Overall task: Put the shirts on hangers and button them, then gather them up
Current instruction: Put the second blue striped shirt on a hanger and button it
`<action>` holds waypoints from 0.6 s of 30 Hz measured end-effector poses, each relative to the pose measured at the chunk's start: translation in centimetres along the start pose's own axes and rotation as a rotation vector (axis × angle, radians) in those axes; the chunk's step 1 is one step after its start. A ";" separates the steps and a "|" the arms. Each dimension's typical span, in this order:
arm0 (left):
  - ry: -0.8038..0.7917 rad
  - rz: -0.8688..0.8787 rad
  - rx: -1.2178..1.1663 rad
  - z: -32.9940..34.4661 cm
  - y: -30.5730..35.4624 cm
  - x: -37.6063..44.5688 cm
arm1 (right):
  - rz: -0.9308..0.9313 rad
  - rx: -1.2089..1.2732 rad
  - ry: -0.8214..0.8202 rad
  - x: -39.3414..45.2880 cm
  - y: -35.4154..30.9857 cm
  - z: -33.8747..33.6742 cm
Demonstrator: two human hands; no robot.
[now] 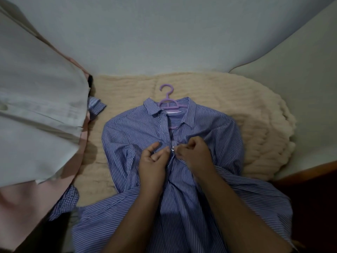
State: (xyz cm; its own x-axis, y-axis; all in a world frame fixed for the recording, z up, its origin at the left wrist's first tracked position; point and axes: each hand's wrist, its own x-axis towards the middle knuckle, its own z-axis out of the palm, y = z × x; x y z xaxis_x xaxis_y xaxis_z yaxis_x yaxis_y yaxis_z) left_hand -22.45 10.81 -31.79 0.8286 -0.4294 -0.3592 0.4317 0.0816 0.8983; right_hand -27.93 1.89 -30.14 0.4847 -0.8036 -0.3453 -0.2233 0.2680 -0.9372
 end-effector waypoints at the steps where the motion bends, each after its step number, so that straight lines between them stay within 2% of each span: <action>1: -0.010 0.009 0.010 0.0 0.0 0.0 | -0.004 0.002 0.003 0.0 0.0 0.0; 5: -0.036 0.044 0.014 0.0 0.0 -0.3 | -0.022 0.034 0.005 0.0 -0.1 0.1; 10: -0.047 0.065 0.012 -0.3 0.1 0.1 | -0.068 0.039 -0.068 -0.2 -0.2 0.1; 18: -0.126 0.110 0.094 -0.5 0.3 1.0 | -0.240 -0.227 -0.176 -0.7 0.3 -0.1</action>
State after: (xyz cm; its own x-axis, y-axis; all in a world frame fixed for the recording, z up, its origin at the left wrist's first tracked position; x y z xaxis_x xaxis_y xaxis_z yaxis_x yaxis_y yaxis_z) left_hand -21.34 10.82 -32.01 0.8155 -0.5318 -0.2284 0.3008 0.0522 0.9523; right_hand -28.41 2.48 -30.14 0.6795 -0.7204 -0.1387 -0.2576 -0.0572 -0.9646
